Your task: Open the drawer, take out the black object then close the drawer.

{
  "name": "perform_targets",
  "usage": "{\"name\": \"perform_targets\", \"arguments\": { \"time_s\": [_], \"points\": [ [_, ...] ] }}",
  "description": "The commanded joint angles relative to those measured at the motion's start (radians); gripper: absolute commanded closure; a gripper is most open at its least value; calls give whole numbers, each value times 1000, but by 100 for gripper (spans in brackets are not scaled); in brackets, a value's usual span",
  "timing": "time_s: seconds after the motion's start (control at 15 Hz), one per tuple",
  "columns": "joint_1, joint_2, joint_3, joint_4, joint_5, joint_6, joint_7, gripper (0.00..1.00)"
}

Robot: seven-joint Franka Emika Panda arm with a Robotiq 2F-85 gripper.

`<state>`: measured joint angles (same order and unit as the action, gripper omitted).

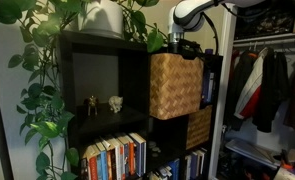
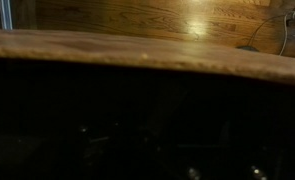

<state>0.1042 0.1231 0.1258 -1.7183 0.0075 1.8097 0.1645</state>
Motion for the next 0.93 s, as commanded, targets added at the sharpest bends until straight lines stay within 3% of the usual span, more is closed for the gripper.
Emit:
{"name": "perform_targets", "arguments": {
  "time_s": [0.0,0.47,0.87],
  "points": [
    [10,19,-11,-19,-26,43,8,0],
    [6,36,-18,-25,-46,90,24,0],
    [9,33,-23,-67,-132,191,77,0]
  ]
}}
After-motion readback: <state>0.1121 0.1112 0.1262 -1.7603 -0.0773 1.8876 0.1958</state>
